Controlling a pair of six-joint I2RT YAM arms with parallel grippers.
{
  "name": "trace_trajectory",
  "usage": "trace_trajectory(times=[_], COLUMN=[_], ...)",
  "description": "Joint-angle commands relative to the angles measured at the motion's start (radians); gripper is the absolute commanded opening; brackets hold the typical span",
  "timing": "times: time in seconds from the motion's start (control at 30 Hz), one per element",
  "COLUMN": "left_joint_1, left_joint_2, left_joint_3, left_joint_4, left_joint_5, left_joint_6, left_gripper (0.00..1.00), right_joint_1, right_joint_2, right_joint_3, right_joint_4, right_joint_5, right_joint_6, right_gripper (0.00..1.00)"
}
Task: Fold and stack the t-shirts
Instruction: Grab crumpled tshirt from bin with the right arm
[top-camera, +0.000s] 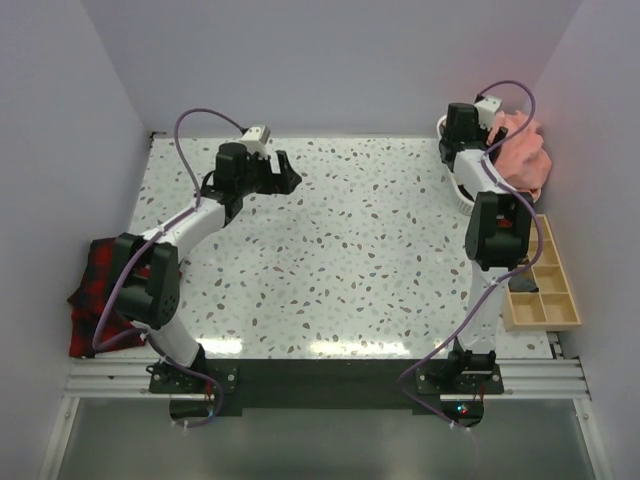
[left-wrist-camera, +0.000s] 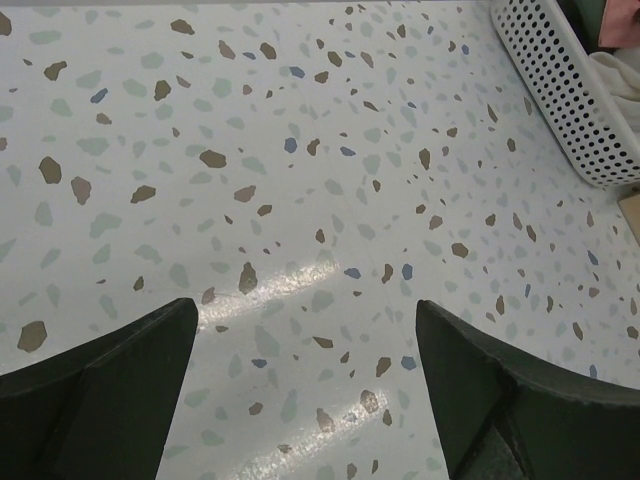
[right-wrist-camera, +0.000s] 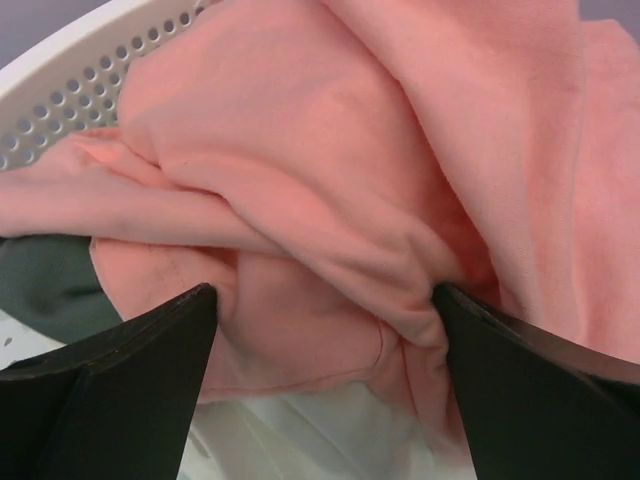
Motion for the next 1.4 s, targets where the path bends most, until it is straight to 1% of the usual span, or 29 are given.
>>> trace_trajectory(times=[0.0, 0.03, 0.1, 0.13, 0.17, 0.33, 0.37, 0.43, 0.5, 0.57, 0.67, 0.7, 0.73, 0.77, 0.8, 0.83, 0.87, 0.9, 0.97, 1.03, 1.07, 1.1, 1.13, 1.2, 1.23, 1.27, 1.3, 1.33, 1.37], left_joint_1=[0.006, 0.006, 0.006, 0.006, 0.006, 0.006, 0.004, 0.004, 0.004, 0.004, 0.004, 0.004, 0.004, 0.004, 0.004, 0.004, 0.004, 0.004, 0.004, 0.004, 0.004, 0.004, 0.004, 0.004, 0.004, 0.004, 0.004, 0.004, 0.004], left_joint_2=[0.028, 0.032, 0.042, 0.045, 0.045, 0.04, 0.036, 0.031, 0.029, 0.022, 0.019, 0.017, 0.016, 0.016, 0.014, 0.014, 0.014, 0.014, 0.02, 0.023, 0.023, 0.025, 0.025, 0.025, 0.025, 0.026, 0.029, 0.031, 0.031], left_joint_3=[0.034, 0.035, 0.037, 0.037, 0.037, 0.034, 0.032, 0.029, 0.026, 0.022, 0.02, 0.022, 0.022, 0.02, 0.02, 0.019, 0.017, 0.016, 0.014, 0.016, 0.016, 0.016, 0.016, 0.016, 0.016, 0.016, 0.016, 0.017, 0.017], left_joint_4=[0.067, 0.07, 0.073, 0.078, 0.078, 0.084, 0.084, 0.082, 0.082, 0.081, 0.081, 0.079, 0.076, 0.078, 0.076, 0.076, 0.076, 0.078, 0.081, 0.084, 0.085, 0.088, 0.09, 0.093, 0.093, 0.093, 0.093, 0.094, 0.096], left_joint_5=[0.029, 0.029, 0.033, 0.035, 0.038, 0.044, 0.045, 0.048, 0.052, 0.053, 0.055, 0.056, 0.055, 0.055, 0.056, 0.055, 0.053, 0.05, 0.05, 0.056, 0.056, 0.059, 0.062, 0.064, 0.067, 0.067, 0.068, 0.07, 0.071], left_joint_6=[-0.008, -0.011, -0.02, -0.025, -0.028, -0.04, -0.042, -0.044, -0.047, -0.048, -0.044, -0.044, -0.042, -0.039, -0.04, -0.039, -0.039, -0.037, -0.039, -0.042, -0.045, -0.047, -0.048, -0.048, -0.048, -0.048, -0.048, -0.048, -0.048], left_gripper=[0.95, 0.95, 0.94, 0.94, 0.94, 0.93, 0.93, 0.93, 0.93, 0.93, 0.93, 0.93, 0.93, 0.93, 0.93, 0.93, 0.93, 0.93, 0.93, 0.93, 0.93, 0.93, 0.93, 0.94, 0.94, 0.94, 0.94, 0.94, 0.94], right_joint_1=[-0.046, -0.046, -0.046, -0.046, -0.046, -0.047, -0.047, -0.046, -0.046, -0.046, -0.047, -0.049, -0.05, -0.053, -0.054, -0.055, -0.057, -0.055, -0.057, -0.054, -0.054, -0.054, -0.052, -0.052, -0.052, -0.052, -0.052, -0.052, -0.052], right_joint_2=[-0.019, -0.026, -0.071, -0.086, -0.109, -0.227, -0.234, -0.253, -0.264, -0.267, -0.267, -0.266, -0.261, -0.26, -0.261, -0.282, -0.296, -0.313, -0.35, -0.376, -0.407, -0.421, -0.431, -0.445, -0.444, -0.441, -0.436, -0.432, -0.428], right_joint_3=[0.031, 0.007, -0.026, -0.061, -0.085, -0.21, -0.217, -0.256, -0.279, -0.288, -0.299, -0.294, -0.294, -0.293, -0.3, -0.317, -0.341, -0.395, -0.426, -0.449, -0.463, -0.487, -0.494, -0.489, -0.484, -0.466, -0.461, -0.46, -0.457], right_joint_4=[0.118, 0.13, 0.168, 0.178, 0.195, 0.236, 0.235, 0.236, 0.25, 0.259, 0.265, 0.265, 0.265, 0.267, 0.27, 0.279, 0.337, 0.369, 0.42, 0.434, 0.445, 0.454, 0.454, 0.445, 0.43, 0.416, 0.406, 0.408, 0.409], right_joint_5=[0.03, 0.015, -0.027, -0.041, -0.045, -0.131, -0.145, -0.157, -0.148, -0.131, -0.09, -0.084, -0.075, -0.065, -0.056, -0.058, -0.074, -0.094, -0.155, -0.198, -0.243, -0.257, -0.257, -0.233, -0.222, -0.199, -0.153, -0.133, -0.118], right_joint_6=[-0.024, -0.034, -0.04, -0.044, -0.049, -0.035, -0.034, -0.018, -0.006, 0.002, 0.019, 0.017, 0.015, 0.022, 0.026, 0.028, 0.029, 0.029, 0.028, 0.031, 0.035, 0.035, 0.037, 0.038, 0.037, 0.04, 0.043, 0.046, 0.049], right_gripper=[0.85, 0.67, 0.45, 0.32, 0.3, 0.4, 0.57, 0.66, 0.71, 0.68, 0.5, 0.38, 0.31, 0.2, 0.0, 0.0, 0.0, 0.0, 0.0, 0.0, 0.05, 0.22, 0.53, 0.61, 0.62, 0.55, 0.52, 0.52, 0.58])
